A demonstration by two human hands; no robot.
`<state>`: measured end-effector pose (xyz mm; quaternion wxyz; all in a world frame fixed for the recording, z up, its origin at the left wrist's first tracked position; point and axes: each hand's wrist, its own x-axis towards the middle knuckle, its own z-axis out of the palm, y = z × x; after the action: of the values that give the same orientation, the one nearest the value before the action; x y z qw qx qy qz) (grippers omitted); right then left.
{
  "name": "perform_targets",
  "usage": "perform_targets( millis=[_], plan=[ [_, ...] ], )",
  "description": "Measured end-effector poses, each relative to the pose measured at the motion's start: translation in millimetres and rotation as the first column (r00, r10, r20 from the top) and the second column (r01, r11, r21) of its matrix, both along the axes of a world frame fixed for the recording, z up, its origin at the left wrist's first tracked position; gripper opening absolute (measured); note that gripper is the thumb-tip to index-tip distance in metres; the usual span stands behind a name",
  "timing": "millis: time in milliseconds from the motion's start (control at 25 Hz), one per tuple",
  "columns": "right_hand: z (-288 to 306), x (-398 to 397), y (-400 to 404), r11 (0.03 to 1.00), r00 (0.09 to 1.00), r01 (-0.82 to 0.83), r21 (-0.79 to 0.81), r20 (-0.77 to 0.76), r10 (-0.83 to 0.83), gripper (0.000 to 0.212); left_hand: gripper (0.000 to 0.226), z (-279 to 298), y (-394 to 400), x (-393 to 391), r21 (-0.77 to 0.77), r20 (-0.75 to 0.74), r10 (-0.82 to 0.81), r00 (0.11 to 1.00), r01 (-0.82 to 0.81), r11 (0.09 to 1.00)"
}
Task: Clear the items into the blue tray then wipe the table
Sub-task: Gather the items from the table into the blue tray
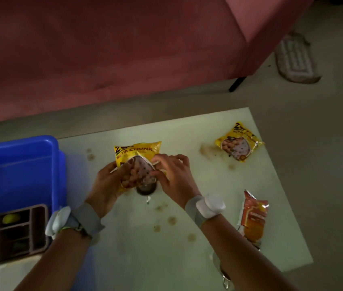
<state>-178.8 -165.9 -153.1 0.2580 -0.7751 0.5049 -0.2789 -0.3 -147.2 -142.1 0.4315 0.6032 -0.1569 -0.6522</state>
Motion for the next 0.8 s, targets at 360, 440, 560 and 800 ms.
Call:
perform_targets(
  millis=[360, 440, 560, 800],
  plan=[
    [-48.9, -160.0, -67.3, 0.224, 0.424, 0.718, 0.659, -0.158, -0.892, 0.034, 0.077, -12.0, -15.4, -96.8, -0.073, 0.317, -0.161, 0.935, 0.193, 0.978],
    [-54.8, -170.4, -73.3, 0.262, 0.378, 0.722, 0.641, -0.048, -0.925, 0.019, 0.084, -12.9, -17.3, -108.4, -0.159, 0.407, -0.252, 0.878, 0.34, 0.927],
    [-45.4, -179.4, -70.0, 0.269, 0.213, 0.618, 0.739, 0.172, -0.962, 0.031, 0.062, -14.8, -24.8, -122.3, -0.188, 0.527, -0.357, 0.771, 0.516, 0.836],
    [-13.0, -156.4, -19.4, 0.567, 0.498, 0.093, 0.818, 0.455, -0.738, 0.038, 0.023, -15.3, -30.9, -152.2, 0.077, 0.265, -0.204, 0.943, 0.19, 0.979]
  ],
)
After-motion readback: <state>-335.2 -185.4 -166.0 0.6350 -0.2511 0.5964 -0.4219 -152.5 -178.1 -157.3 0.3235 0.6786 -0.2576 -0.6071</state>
